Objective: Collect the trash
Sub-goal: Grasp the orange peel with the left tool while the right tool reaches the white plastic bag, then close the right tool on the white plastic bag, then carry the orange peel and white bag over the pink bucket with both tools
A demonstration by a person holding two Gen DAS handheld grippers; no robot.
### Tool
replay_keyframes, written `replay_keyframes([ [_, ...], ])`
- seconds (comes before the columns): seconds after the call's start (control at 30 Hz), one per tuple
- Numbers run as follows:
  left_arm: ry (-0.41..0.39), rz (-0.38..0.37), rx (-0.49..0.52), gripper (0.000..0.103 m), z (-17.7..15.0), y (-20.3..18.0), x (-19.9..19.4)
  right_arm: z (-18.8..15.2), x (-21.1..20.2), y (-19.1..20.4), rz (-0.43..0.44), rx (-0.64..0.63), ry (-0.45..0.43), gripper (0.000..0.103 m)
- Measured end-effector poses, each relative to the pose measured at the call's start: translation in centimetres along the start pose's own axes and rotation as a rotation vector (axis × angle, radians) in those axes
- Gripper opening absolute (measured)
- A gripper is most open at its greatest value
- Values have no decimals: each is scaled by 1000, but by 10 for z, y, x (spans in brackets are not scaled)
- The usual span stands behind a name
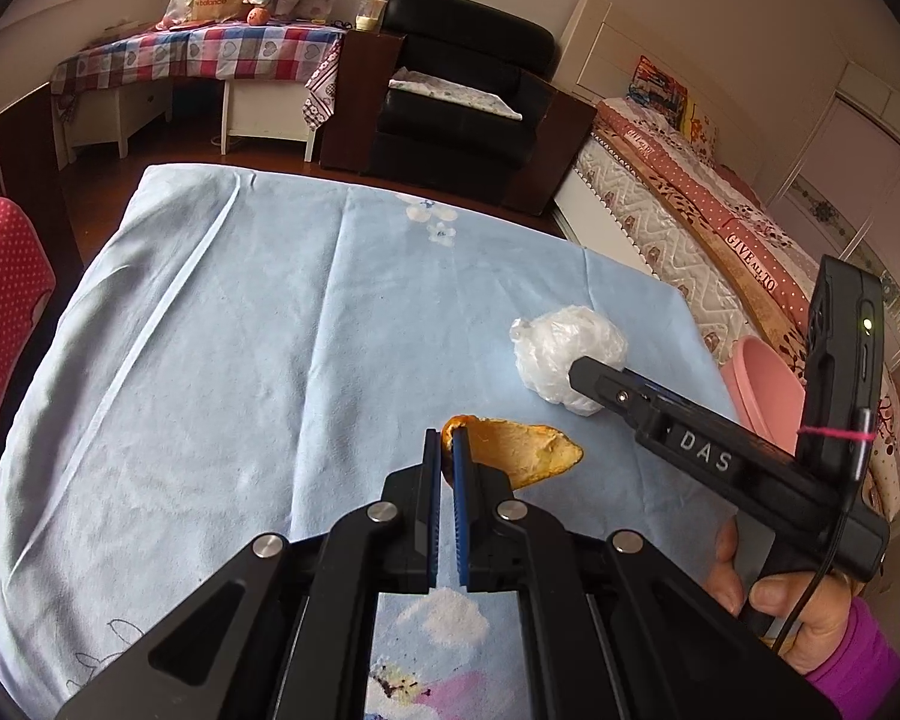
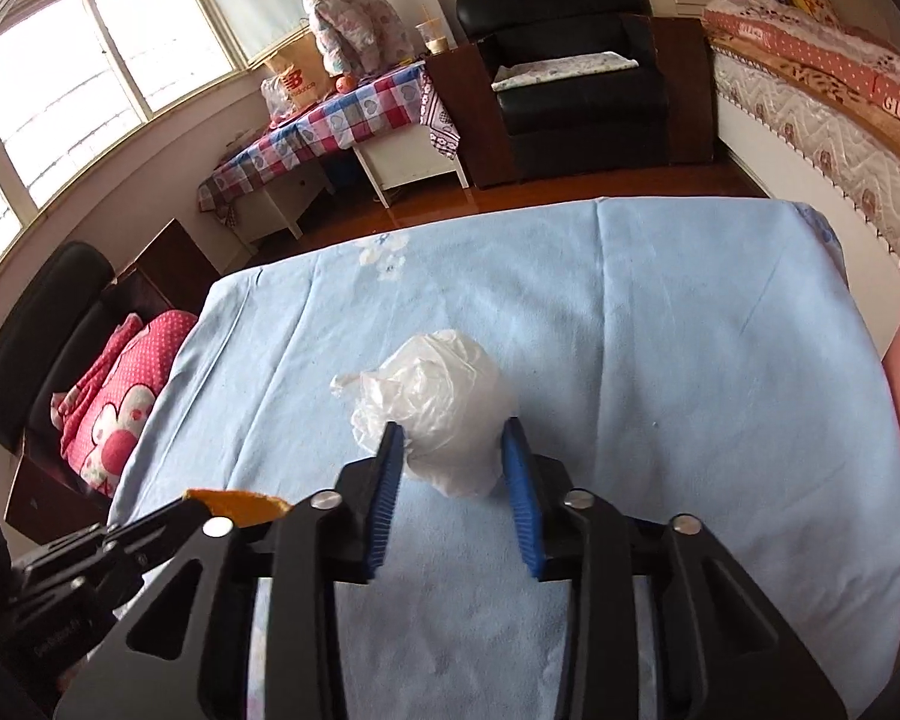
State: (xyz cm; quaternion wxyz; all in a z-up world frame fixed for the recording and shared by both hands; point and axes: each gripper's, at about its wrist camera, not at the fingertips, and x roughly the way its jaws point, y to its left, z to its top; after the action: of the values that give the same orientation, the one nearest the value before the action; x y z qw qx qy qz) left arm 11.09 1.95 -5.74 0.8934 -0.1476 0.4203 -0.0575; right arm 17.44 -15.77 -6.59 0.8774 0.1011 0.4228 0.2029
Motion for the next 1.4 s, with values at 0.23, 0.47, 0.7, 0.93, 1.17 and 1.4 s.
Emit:
replay_keyframes([
  [0.23,-12,13,2,3,-3,-3,-8,-7,-21,3,4,-9,-20,19],
  [0.47,-34,22,5,3,-3,-10,-19,-23,-67,2,-27,-37,-74,19],
  [0.7,-56,19,35,3,-6,-32,-31,-47,-98,-8,-58,-22,-89,19],
  [0.93,-68,9,86,3,-8,-63,-42,-62,-121,-19,-93,-9,-115,19],
  [1.17,-86,12,165,3,-14,-100,-48,-67,-145,-32,-118,23,-155,19],
  [1.4,-90,7,215,3,-18,-131,-47,-73,-164,-45,-133,63,-189,19],
])
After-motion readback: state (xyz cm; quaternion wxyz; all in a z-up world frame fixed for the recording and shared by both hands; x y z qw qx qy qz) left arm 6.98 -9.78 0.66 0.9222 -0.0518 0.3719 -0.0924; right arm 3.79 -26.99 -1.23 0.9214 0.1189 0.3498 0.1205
